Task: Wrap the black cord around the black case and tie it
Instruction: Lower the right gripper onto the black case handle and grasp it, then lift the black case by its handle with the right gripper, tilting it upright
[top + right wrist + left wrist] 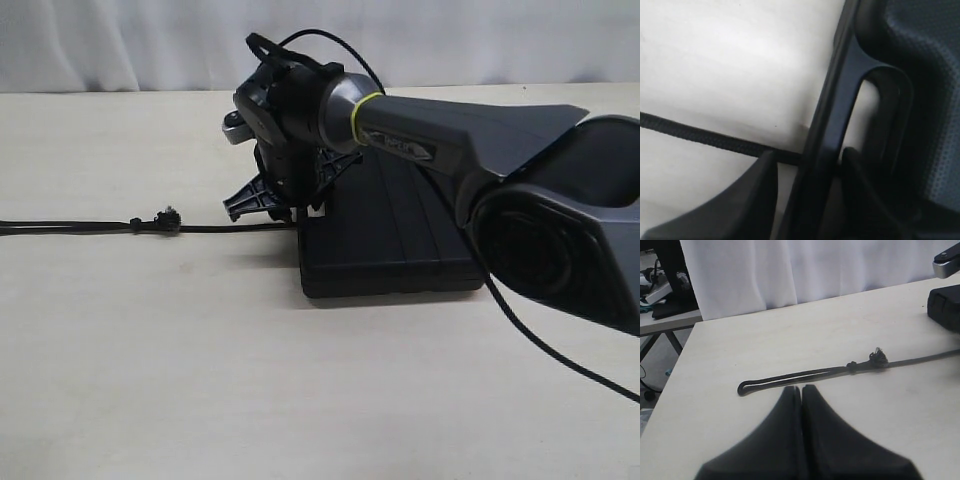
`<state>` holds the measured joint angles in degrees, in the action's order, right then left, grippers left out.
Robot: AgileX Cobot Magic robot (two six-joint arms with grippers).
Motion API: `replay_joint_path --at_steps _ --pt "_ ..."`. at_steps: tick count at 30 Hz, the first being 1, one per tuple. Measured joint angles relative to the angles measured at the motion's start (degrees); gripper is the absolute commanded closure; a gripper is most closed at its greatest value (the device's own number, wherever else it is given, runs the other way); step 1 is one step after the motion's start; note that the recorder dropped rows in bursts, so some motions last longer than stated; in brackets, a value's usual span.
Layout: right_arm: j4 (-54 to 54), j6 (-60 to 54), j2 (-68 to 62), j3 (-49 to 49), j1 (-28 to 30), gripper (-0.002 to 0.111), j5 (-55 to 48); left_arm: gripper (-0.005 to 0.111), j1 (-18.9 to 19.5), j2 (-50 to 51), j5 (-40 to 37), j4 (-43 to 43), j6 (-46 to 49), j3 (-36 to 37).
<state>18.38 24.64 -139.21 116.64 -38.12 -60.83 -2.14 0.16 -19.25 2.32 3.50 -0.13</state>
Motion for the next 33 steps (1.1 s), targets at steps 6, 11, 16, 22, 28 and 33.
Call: replay_joint_path --at_steps 6,11,16,22,28,33 --pt "0.00 0.00 -1.09 0.00 0.00 0.069 0.00 0.107 0.00 0.00 0.00 0.00 0.00 0.00" --pt "0.00 0.00 -1.09 0.00 0.00 0.069 0.00 0.107 0.00 0.00 0.00 0.00 0.00 0.00" --pt "0.00 0.00 -0.59 0.00 0.00 0.083 -0.12 0.107 0.00 0.00 0.00 0.00 0.00 0.00" --pt "-0.37 1.20 -0.26 0.00 0.00 0.098 -1.14 0.107 0.00 0.00 0.00 0.00 0.00 0.00" --pt "0.14 1.20 -0.14 0.00 0.00 0.104 -1.14 0.107 0.00 0.00 0.00 0.00 0.00 0.00" --pt "0.24 0.57 0.92 0.00 0.00 0.104 -1.68 0.107 0.00 0.00 0.00 0.00 0.00 0.00"
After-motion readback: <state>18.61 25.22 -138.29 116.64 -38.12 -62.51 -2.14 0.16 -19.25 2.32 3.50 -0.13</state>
